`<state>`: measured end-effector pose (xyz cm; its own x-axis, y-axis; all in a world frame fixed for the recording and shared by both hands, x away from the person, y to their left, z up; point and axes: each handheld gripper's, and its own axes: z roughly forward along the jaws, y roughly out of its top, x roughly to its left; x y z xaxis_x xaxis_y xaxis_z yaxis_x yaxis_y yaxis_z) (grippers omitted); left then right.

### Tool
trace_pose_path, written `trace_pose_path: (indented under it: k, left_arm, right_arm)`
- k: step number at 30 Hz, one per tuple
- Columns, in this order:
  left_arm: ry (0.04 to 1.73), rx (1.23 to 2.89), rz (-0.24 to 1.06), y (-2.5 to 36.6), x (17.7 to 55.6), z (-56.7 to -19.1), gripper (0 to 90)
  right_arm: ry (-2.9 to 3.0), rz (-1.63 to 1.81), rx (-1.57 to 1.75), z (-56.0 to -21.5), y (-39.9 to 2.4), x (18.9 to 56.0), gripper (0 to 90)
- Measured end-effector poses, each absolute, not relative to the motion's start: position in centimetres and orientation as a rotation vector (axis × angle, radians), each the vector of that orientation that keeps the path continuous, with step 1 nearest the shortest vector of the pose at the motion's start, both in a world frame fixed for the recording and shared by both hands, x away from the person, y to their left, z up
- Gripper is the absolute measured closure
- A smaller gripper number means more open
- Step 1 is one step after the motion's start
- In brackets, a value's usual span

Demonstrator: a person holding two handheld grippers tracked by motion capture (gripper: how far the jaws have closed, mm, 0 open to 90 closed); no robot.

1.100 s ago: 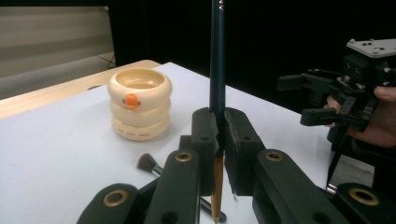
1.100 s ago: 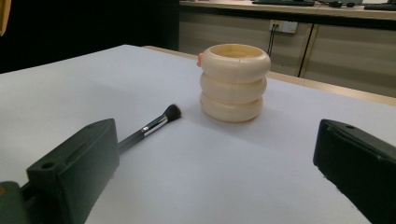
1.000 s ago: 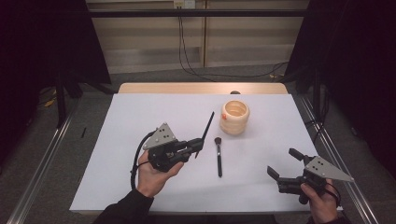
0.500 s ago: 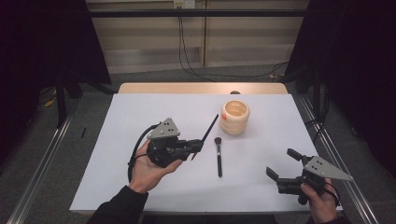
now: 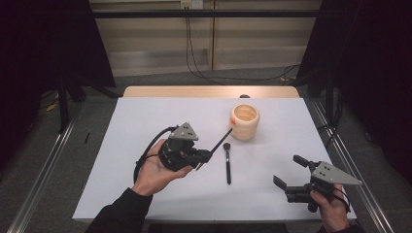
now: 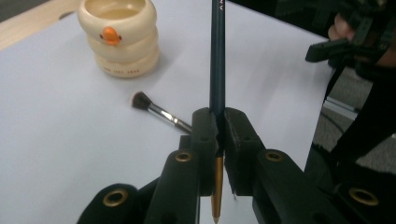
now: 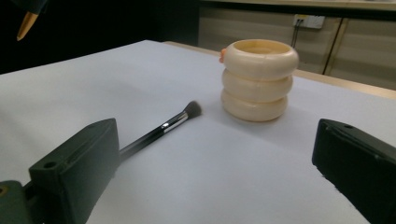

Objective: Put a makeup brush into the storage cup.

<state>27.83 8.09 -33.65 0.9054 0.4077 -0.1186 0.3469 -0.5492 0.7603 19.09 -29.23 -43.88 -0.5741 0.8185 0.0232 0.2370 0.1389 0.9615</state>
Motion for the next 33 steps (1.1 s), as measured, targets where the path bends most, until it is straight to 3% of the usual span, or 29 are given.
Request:
trace_pose_path:
  k: [15,33]
  left_arm:
    - [0.503,2.451,-0.022,6.6,28.5,-34.7,83.3]
    - [0.45,2.533,-0.072,4.2,28.6,-36.1,83.3]
  right_arm:
    - [1.956,1.524,0.952,-43.1,-28.5,19.7,1.1]
    - [1.927,1.661,0.759,-40.4,-28.0,20.8,0.0]
